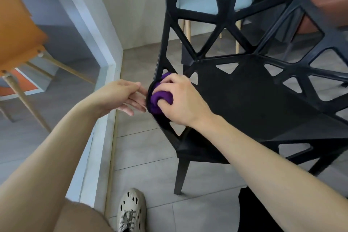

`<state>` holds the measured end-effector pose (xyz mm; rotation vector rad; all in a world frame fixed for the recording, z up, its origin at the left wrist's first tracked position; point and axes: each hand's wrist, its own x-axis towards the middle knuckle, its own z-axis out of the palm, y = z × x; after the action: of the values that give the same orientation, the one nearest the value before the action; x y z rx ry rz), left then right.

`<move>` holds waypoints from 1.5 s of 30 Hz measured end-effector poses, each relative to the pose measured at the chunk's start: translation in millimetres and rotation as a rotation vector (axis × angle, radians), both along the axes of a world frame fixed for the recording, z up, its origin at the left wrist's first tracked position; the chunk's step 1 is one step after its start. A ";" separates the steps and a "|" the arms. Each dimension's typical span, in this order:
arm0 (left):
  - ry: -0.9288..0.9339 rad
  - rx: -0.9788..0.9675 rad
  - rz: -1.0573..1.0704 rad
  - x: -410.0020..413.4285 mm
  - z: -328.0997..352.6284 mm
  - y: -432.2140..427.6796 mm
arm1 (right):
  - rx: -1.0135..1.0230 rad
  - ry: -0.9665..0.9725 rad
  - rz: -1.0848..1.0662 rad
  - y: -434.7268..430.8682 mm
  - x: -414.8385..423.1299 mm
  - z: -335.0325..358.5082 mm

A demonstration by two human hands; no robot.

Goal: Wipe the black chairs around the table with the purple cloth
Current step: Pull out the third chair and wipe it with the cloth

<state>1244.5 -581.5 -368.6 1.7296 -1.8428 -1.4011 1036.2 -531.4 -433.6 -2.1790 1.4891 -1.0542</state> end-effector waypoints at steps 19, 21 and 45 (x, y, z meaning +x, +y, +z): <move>0.048 -0.125 0.031 -28.8 9.9 -28.1 | 0.032 0.096 -0.133 -4.9 -7.8 -21.7; 0.043 -0.191 0.126 -34.6 10.0 -26.7 | 0.101 0.230 -0.160 4.5 -28.9 -27.2; -1.167 -1.043 -0.672 -136.4 -29.0 -50.7 | 0.390 0.484 -0.487 -161.2 -120.6 -8.8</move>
<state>1108.1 -632.2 -397.6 1.3329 -2.9804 0.8241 915.6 -692.5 -442.4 -1.9074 2.2922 -0.2902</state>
